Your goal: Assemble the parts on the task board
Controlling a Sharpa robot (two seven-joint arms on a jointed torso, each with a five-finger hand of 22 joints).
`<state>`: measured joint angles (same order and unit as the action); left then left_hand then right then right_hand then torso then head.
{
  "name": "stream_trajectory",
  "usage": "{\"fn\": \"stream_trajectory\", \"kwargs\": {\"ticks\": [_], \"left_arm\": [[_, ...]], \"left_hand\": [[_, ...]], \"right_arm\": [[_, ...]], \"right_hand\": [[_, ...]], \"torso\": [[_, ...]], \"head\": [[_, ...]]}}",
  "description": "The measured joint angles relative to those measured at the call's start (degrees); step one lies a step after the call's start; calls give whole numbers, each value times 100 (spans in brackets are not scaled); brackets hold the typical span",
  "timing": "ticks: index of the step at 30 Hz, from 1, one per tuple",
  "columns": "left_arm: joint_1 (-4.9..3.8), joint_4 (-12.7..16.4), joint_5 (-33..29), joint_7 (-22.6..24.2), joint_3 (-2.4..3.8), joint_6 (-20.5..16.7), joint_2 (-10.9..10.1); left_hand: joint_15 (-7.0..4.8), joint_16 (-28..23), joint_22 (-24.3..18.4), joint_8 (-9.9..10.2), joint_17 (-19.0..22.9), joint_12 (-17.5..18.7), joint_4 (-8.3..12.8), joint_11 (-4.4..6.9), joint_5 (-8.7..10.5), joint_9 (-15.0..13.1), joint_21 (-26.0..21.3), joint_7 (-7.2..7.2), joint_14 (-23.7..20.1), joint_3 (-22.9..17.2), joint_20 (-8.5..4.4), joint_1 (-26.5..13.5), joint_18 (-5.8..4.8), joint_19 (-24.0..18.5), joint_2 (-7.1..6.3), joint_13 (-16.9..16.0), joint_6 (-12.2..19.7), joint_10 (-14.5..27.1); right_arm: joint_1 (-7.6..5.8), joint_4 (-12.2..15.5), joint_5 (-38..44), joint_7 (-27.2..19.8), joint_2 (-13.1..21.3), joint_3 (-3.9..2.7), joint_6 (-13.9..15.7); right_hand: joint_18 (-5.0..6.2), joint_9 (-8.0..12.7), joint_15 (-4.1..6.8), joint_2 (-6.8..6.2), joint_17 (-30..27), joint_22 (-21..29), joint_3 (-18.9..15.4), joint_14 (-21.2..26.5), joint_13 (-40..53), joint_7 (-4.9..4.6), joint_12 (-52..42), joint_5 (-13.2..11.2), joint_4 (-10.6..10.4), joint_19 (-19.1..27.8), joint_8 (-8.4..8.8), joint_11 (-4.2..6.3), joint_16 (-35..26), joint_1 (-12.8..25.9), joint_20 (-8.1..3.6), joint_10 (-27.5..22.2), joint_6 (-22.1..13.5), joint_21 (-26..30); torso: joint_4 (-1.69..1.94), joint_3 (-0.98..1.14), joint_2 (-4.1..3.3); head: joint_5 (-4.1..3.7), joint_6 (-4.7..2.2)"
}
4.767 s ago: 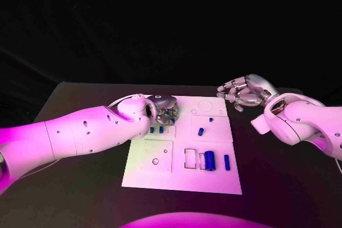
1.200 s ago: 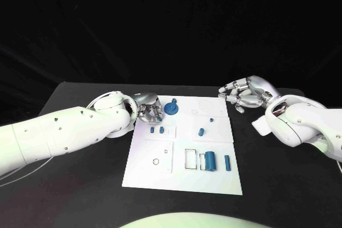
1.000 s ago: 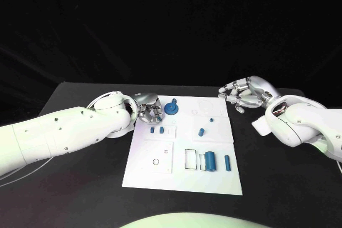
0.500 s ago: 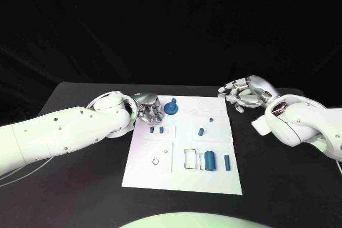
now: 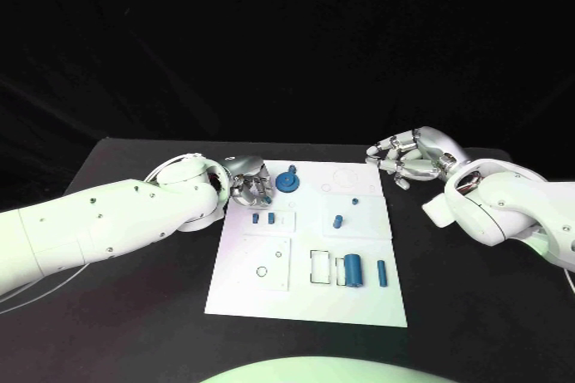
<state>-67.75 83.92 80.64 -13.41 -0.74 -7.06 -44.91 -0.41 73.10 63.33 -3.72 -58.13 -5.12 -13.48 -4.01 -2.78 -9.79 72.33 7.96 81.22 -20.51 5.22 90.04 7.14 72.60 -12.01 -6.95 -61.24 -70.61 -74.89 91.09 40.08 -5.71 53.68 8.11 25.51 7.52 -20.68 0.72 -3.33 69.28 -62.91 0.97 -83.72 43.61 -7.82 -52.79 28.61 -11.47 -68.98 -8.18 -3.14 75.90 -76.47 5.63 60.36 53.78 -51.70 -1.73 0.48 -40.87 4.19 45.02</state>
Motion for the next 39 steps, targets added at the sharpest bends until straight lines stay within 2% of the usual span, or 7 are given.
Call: {"fn": "stream_trajectory", "kwargs": {"ticks": [19,21,26,28,31,33,39], "left_arm": [[0,70,-74,-27,3,1,-198],[0,77,-120,-27,6,-2,-246],[-9,34,-414,14,71,-55,-398],[-15,0,-641,66,84,-112,-454],[-24,-30,-1262,253,92,-293,-561],[-28,-29,-1883,474,94,-470,-641],[-25,47,-3947,1254,64,-870,-813]], "left_hand": [[34,0,-70,0,121,102,46,-41,0,200,-67,-10,-34,-110,12,-66,0,-75,-66,-23,456,107],[64,-53,-131,0,205,115,61,-63,0,206,-111,-10,-64,-125,30,-89,0,-115,-89,-23,456,167],[74,-228,-350,-103,496,115,105,-82,0,199,-283,10,-180,-202,53,-88,0,-283,-88,-9,265,248],[81,-434,-619,-126,818,115,118,-82,0,188,-492,14,-333,-245,56,-98,1,-485,-78,-9,179,248],[91,-1134,-1436,-169,1782,111,156,-82,0,188,-1162,33,-745,-284,61,-161,216,-1049,-16,-15,62,248],[98,-1637,-1966,-170,2399,50,139,-82,0,195,-1638,42,-1026,-266,74,-267,265,-1411,-20,-33,53,248],[114,-2150,-2350,-200,2779,-132,136,-55,0,202,-2162,22,-1331,29,113,-492,266,-1634,44,-122,-92,25]], "right_arm": [[0,-49,7,26,4,0,-17],[0,-69,31,39,3,0,-30],[0,-148,262,108,-3,0,-139],[0,-181,399,145,-16,0,-200],[0,-201,740,223,-44,0,-316],[0,-178,1121,305,-66,-1,-398],[0,28,2613,714,-122,-1,-623]], "right_hand": [[-1,-34,23,8,-122,135,28,23,-286,-2,254,0,28,75,-67,-2,-111,-190,-32,-190,64,245],[90,-50,32,45,-229,176,155,77,-494,12,550,-202,88,125,-91,8,-216,-368,-41,-338,96,327],[90,-44,31,24,-586,148,582,155,-1386,-5,1660,-823,248,96,-92,-14,-510,-781,-66,-335,223,342],[90,-7,18,-18,-562,58,777,122,-1713,-37,2069,-935,342,-14,-65,-58,-510,-922,-57,-287,255,219],[90,121,31,-95,-437,-143,1107,8,-2292,-45,2760,-1066,447,-181,91,-75,-396,-996,-30,44,410,-26],[89,189,14,-137,-323,-295,1266,-9,-2547,-38,3083,-1100,489,-297,148,-71,-302,-958,-39,173,514,-224],[-3,307,11,-247,-73,-677,1544,-12,-2962,2,3643,-1051,562,-580,223,-45,-98,-858,-57,479,768,-735]], "torso": [[3,-5,-2],[3,-5,-2],[3,-7,1],[1,-4,4],[-6,-1,10],[-13,3,10],[-19,8,14]], "head": [[-4,7],[-1,5],[-2,-9],[-20,-21],[-86,-47],[-130,-73],[-285,-123]]}}
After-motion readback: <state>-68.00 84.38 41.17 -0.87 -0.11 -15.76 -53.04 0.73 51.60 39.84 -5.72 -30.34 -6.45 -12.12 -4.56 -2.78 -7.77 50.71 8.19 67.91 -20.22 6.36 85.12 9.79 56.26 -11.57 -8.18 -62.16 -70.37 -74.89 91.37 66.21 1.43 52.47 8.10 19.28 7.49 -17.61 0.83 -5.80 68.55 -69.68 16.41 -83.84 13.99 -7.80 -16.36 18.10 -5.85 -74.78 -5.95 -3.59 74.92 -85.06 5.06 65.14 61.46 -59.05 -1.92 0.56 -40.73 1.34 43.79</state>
